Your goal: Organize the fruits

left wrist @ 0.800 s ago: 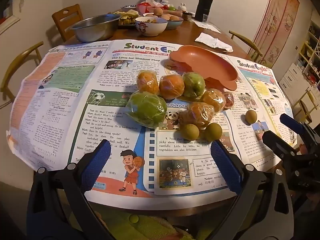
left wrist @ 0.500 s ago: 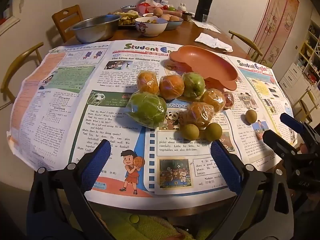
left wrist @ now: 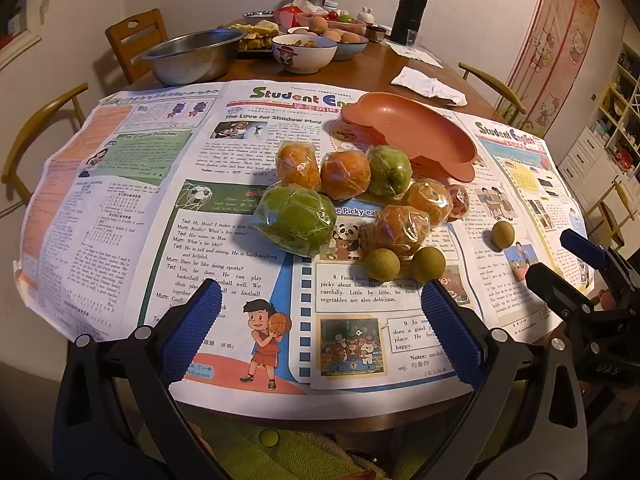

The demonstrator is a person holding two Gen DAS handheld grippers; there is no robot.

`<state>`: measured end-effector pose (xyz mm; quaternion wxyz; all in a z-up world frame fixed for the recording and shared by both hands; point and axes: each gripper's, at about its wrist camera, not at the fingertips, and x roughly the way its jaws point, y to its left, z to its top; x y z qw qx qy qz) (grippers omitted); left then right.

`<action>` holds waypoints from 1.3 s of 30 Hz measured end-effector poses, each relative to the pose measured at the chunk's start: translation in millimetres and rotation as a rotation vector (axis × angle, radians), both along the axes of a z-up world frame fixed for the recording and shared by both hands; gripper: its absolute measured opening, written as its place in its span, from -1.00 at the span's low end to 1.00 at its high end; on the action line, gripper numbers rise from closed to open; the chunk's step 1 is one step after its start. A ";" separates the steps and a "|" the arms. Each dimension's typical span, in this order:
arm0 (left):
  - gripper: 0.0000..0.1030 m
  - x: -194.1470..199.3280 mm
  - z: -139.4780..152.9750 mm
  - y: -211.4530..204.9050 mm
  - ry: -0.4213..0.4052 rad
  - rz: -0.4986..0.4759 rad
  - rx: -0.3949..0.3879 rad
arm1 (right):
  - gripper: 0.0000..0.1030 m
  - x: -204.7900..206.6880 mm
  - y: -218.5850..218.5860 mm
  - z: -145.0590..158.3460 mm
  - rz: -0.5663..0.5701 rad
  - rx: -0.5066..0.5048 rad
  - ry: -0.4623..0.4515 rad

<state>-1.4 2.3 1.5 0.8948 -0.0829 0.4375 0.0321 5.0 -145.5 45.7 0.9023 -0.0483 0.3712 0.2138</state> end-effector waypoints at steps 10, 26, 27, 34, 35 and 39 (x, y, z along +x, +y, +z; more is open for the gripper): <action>0.83 0.1 1.4 0.9 -0.001 0.000 -0.001 | 0.92 0.1 -2.3 -3.6 -0.003 0.000 0.001; 0.83 -0.1 5.6 0.6 -0.006 -0.001 0.001 | 0.92 -2.6 -2.5 -1.5 0.002 0.002 0.009; 0.83 -0.3 5.1 0.5 -0.005 0.000 0.001 | 0.92 -3.2 -2.4 -1.8 0.002 0.002 0.010; 0.83 -0.9 4.7 0.0 -0.006 0.001 0.002 | 0.92 -3.3 -3.3 -1.5 0.002 0.003 0.011; 0.83 -1.0 4.6 0.1 -0.007 0.000 0.001 | 0.92 -4.1 -3.2 -1.5 0.002 0.003 0.011; 0.83 -1.1 4.7 0.1 -0.007 0.000 0.002 | 0.92 -4.0 -3.3 -1.5 0.002 0.004 0.012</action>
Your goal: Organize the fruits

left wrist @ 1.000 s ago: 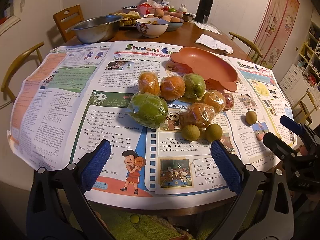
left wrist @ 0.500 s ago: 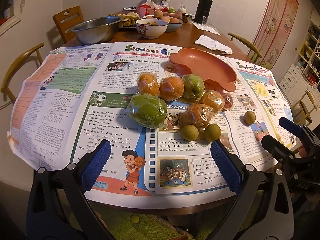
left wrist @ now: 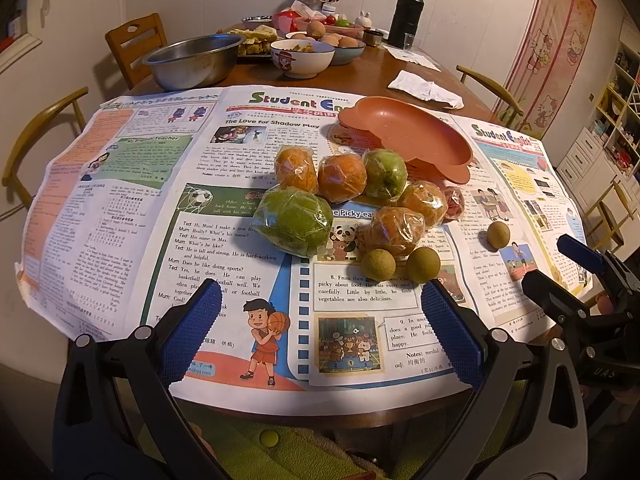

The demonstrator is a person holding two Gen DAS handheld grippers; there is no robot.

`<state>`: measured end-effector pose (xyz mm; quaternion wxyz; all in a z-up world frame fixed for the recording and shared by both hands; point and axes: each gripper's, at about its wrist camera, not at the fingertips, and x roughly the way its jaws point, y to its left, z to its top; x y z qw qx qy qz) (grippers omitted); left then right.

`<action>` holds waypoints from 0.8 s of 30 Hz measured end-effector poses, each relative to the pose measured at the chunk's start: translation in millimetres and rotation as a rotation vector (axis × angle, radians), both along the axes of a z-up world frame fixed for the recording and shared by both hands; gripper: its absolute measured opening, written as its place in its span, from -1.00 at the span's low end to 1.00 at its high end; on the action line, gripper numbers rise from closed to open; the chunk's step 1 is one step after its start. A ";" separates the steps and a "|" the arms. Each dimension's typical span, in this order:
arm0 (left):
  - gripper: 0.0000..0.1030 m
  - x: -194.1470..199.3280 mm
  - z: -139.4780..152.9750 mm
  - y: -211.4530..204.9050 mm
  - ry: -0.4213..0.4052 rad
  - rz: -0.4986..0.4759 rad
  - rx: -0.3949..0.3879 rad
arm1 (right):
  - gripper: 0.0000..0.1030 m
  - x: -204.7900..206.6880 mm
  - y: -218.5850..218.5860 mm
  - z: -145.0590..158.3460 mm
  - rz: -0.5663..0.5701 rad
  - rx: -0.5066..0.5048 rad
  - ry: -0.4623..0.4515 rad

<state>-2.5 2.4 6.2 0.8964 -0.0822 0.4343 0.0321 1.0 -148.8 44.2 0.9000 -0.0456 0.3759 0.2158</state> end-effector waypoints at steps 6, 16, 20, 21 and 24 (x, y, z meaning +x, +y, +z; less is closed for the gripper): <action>0.83 -0.8 1.9 -0.7 -0.001 0.000 0.001 | 0.92 0.6 0.1 -0.2 0.000 0.001 0.000; 0.83 -0.8 5.2 -1.6 -0.002 0.001 -0.005 | 0.92 0.0 -0.4 -0.3 -0.003 0.001 0.007; 0.83 -0.3 5.9 -1.7 0.001 0.000 -0.005 | 0.92 0.7 -1.0 -0.9 -0.008 0.003 0.014; 0.83 -1.0 4.8 -1.7 0.000 0.001 -0.005 | 0.92 1.5 -1.4 -1.6 -0.011 0.004 0.017; 0.83 -0.2 5.0 0.9 0.001 0.007 0.006 | 0.92 4.8 -2.8 -3.5 -0.014 0.006 0.026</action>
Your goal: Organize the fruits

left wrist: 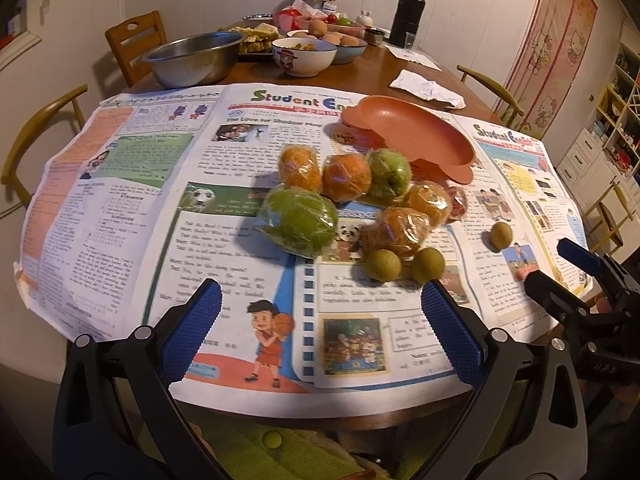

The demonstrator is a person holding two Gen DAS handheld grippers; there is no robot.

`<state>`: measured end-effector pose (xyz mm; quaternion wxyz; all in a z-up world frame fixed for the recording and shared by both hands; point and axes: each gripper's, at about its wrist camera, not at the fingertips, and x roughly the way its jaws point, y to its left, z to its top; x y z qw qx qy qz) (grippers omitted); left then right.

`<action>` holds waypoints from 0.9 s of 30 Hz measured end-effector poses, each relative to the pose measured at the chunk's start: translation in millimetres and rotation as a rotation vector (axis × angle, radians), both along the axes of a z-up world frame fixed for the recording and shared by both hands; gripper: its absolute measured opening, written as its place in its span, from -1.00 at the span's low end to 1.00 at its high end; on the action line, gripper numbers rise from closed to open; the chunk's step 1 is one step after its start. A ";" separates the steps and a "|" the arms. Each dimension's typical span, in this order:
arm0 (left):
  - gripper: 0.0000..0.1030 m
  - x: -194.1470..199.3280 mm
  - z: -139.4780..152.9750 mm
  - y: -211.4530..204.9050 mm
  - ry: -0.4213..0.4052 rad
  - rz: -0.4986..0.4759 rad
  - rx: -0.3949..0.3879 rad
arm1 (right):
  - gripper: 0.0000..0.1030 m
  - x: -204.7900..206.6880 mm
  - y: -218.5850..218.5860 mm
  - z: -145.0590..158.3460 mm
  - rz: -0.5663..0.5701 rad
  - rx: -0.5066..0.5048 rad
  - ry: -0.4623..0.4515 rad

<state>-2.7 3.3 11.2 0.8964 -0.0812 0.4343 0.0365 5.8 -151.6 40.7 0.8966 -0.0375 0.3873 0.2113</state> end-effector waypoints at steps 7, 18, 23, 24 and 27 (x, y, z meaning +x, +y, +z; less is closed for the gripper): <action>0.83 3.6 -5.2 16.0 -0.006 0.021 -0.010 | 0.92 4.3 -0.2 -3.8 0.002 0.000 0.016; 0.83 17.9 -16.0 31.0 -0.003 0.023 -0.034 | 0.92 13.9 -2.3 -8.8 0.014 -0.018 0.035; 0.82 23.6 -16.0 30.7 -0.015 0.000 0.001 | 0.92 24.6 -6.4 -10.9 0.008 -0.023 0.040; 0.81 25.5 -15.9 30.4 -0.018 -0.006 0.006 | 0.92 27.6 -7.6 -12.1 0.002 -0.025 0.045; 0.69 31.0 -15.3 31.4 -0.020 -0.019 0.008 | 0.91 35.1 -10.1 -16.7 -0.004 -0.033 0.063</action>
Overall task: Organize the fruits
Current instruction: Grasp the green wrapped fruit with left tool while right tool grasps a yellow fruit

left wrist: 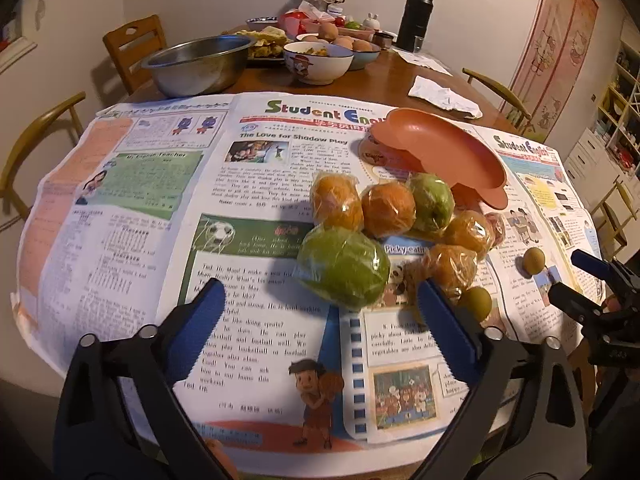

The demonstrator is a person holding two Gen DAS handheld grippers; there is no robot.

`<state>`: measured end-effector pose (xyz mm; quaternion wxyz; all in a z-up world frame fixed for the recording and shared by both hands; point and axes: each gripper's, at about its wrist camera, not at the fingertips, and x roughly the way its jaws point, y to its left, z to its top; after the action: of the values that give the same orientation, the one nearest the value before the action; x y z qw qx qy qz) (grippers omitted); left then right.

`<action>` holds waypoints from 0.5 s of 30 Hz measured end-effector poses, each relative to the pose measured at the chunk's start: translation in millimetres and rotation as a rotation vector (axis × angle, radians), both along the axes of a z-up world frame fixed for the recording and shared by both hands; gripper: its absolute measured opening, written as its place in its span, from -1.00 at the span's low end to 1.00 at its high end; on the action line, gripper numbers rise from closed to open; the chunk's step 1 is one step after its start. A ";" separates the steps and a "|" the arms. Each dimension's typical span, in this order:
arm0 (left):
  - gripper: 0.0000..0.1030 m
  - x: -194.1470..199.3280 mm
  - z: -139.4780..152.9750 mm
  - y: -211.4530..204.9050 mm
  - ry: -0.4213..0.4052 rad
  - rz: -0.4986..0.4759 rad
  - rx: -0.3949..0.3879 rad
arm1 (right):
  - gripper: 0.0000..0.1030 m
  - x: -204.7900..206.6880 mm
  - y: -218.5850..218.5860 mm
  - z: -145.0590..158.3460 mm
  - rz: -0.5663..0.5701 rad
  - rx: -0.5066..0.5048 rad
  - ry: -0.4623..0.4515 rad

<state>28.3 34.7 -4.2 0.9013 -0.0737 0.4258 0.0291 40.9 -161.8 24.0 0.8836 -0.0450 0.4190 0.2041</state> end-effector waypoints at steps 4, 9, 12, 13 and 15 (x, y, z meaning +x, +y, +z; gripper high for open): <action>0.48 6.3 -1.9 -0.2 0.008 -0.024 -0.007 | 0.91 6.4 -0.3 -4.8 0.023 0.001 0.013; 0.36 10.3 -6.6 -0.4 0.018 -0.042 -0.024 | 0.82 9.5 2.8 -9.0 0.053 -0.020 0.015; 0.28 11.9 -8.5 -0.1 0.020 -0.051 -0.037 | 0.44 10.8 4.9 -9.9 0.066 -0.027 0.016; 0.26 12.8 -8.7 0.1 0.021 -0.052 -0.037 | 0.41 11.7 5.5 -10.3 0.071 -0.028 0.018; 0.22 14.4 -9.9 0.2 0.022 -0.056 -0.042 | 0.27 12.6 6.7 -10.3 0.079 -0.030 0.016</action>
<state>42.7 34.9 -14.0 0.8953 -0.0801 0.4382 -0.0044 53.5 -155.0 13.7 0.8706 -0.0729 0.4271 0.2330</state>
